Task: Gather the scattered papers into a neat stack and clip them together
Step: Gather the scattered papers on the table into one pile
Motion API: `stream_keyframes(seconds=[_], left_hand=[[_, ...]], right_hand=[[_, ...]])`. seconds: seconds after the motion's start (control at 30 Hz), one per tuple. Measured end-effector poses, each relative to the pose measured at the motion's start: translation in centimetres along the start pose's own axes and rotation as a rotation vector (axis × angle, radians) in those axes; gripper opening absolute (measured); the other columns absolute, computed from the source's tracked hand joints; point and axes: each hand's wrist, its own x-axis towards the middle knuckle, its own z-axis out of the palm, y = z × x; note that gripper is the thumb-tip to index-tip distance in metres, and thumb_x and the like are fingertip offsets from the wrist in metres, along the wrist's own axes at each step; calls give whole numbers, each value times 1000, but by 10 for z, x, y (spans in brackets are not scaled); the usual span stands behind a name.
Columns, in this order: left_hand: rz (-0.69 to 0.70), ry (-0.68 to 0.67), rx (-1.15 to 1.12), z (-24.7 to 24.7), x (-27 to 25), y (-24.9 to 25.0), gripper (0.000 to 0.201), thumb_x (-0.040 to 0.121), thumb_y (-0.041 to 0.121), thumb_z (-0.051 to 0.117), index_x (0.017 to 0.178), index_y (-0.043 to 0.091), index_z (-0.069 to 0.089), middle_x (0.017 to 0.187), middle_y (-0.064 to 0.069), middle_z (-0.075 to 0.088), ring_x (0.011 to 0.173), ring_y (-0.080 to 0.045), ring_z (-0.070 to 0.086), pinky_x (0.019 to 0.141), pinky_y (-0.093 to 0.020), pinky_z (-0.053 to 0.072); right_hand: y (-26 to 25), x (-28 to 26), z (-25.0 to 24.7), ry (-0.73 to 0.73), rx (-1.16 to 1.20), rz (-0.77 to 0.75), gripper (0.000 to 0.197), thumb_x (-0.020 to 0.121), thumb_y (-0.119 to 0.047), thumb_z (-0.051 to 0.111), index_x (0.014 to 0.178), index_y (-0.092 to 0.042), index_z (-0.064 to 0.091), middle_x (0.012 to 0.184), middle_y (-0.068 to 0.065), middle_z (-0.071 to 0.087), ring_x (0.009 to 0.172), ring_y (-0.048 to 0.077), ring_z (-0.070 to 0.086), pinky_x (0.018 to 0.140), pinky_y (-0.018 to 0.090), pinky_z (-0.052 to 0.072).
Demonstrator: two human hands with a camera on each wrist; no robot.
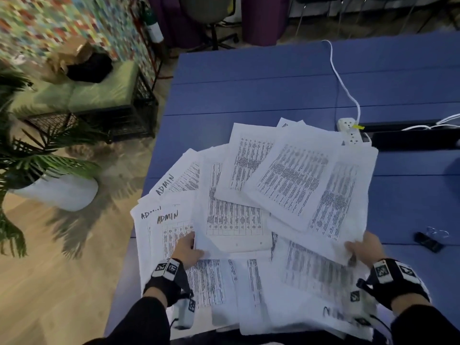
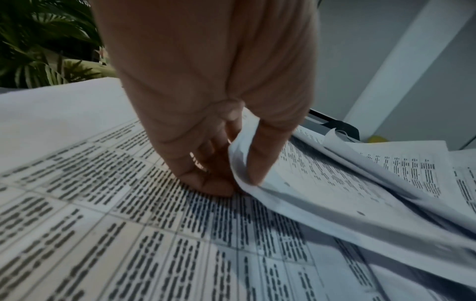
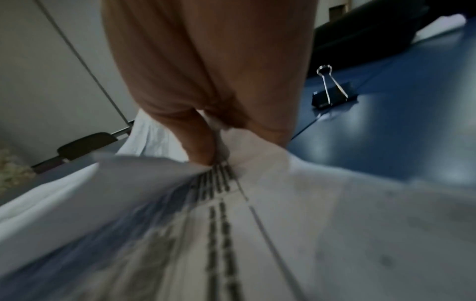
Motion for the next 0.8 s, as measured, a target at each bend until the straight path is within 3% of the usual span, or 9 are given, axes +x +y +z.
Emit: stream_keyframes(seconds=[0.1,0.2,0.27,0.3,0.33,0.43,0.57,0.7,0.8], left_hand=[[-33,-19,-84,-3,2,13,48,85,13,64,129,5,48,130,-16,57,106,-27,57,103,-46,44],[-111,122,-138,4,15,30,75,85,41,64,143,6,31,149,-16,38,131,-33,43,113,-48,31],[-105,194,-58,14,23,39,81,86,38,63,147,6,22,154,-14,28,140,-33,31,116,-45,27],[-75,191,4,19,26,42,75,86,31,64,146,7,26,152,-13,32,138,-32,36,114,-44,31],[-32,182,83,25,29,44,66,84,22,65,140,7,35,145,-12,42,131,-31,44,109,-41,38],[94,121,286,45,26,49,40,80,4,61,118,9,50,114,-7,59,106,-26,58,92,-29,48],[161,0,329,59,16,43,24,78,5,59,102,8,57,80,4,57,71,-15,58,72,-30,55],[94,22,170,34,7,27,20,83,14,63,102,12,62,96,-3,66,94,-24,63,89,-39,51],[-60,323,57,-6,6,1,28,83,21,66,109,13,63,110,-9,67,102,-27,63,93,-35,49]], right_hand=[[7,1,-8,-123,-6,1,8,78,14,58,84,10,55,85,22,58,81,33,55,72,41,44],[15,-2,-4,-280,51,30,17,76,13,63,93,10,61,97,23,62,85,34,59,71,38,49],[15,-4,1,-302,119,33,64,64,-11,84,118,9,56,119,23,60,101,34,59,90,48,48],[9,-13,2,-311,140,28,91,54,-32,90,127,5,51,127,18,57,112,35,56,100,50,43],[4,-20,5,-287,179,32,97,56,-41,87,133,2,47,130,12,54,121,36,51,105,49,37],[-6,-33,17,-175,273,25,62,84,-19,69,135,4,43,134,19,51,127,38,45,98,41,37],[-5,-29,35,-136,199,-32,58,72,-27,79,118,0,59,112,18,65,97,31,59,84,37,45],[-1,-24,39,-75,112,-1,41,72,-21,80,102,-2,59,96,13,60,85,27,55,78,36,46],[-3,-23,39,-27,37,12,40,79,-15,73,109,5,54,93,17,57,93,35,56,83,43,47]])
